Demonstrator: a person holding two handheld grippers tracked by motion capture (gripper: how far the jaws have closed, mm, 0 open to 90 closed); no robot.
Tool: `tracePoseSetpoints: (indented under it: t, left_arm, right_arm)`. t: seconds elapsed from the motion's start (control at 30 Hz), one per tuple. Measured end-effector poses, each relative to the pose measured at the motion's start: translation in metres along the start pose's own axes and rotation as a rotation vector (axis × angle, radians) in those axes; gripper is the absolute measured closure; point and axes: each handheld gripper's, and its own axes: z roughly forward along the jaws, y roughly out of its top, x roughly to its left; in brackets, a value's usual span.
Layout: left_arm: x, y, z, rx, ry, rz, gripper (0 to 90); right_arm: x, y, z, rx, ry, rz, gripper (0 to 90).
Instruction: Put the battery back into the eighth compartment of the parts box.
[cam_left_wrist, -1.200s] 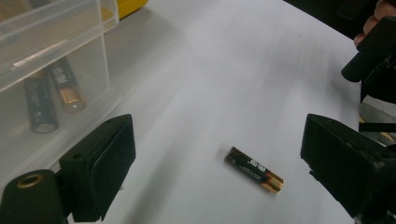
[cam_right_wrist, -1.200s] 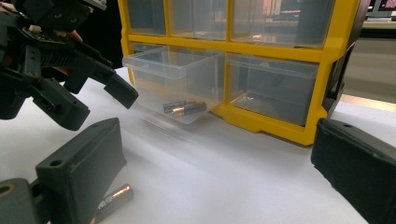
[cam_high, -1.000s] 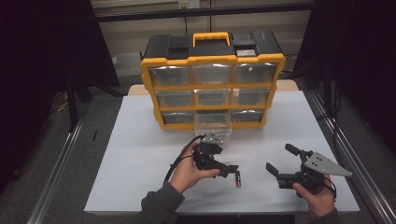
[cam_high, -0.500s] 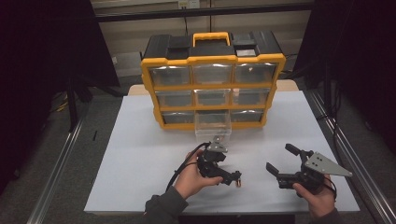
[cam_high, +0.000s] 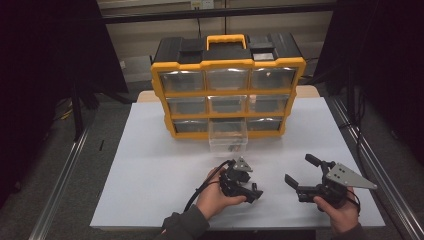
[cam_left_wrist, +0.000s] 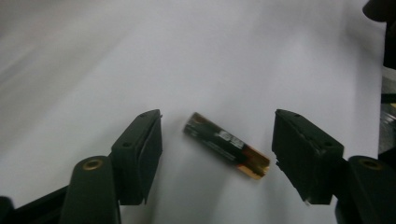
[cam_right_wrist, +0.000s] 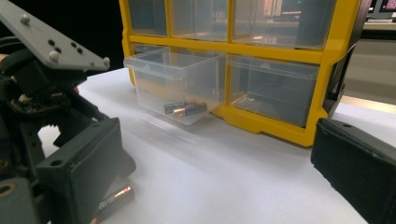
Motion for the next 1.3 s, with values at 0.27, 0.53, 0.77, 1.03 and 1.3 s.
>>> tracePoseSetpoints:
  t: [0.27, 0.53, 0.77, 1.03, 1.3]
  left_arm:
    - [-0.003, -0.001, 0.002, 0.029, 0.051, 0.072, 50.5]
    - [0.004, -0.004, -0.003, 0.039, 0.069, 0.06, 75.9]
    - [0.005, -0.004, -0.004, 0.032, 0.049, 0.005, 77.3]
    - [0.012, -0.004, -0.006, 0.026, 0.005, -0.038, 77.2]
    - [0.013, -0.009, -0.012, 0.037, 0.02, -0.051, 68.5]
  right_arm:
    - [0.0, 0.0, -0.001, 0.0, -0.002, 0.001, 2.3]
    - [0.0, 0.0, -0.001, 0.002, -0.002, 0.001, 2.3]
    - [0.0, 0.0, -0.001, 0.001, -0.002, 0.0, 2.3]
    - [0.0, 0.0, -0.001, 0.001, -0.002, 0.0, 2.3]
    - [0.0, 0.0, -0.001, 0.0, 0.002, 0.0, 2.3]
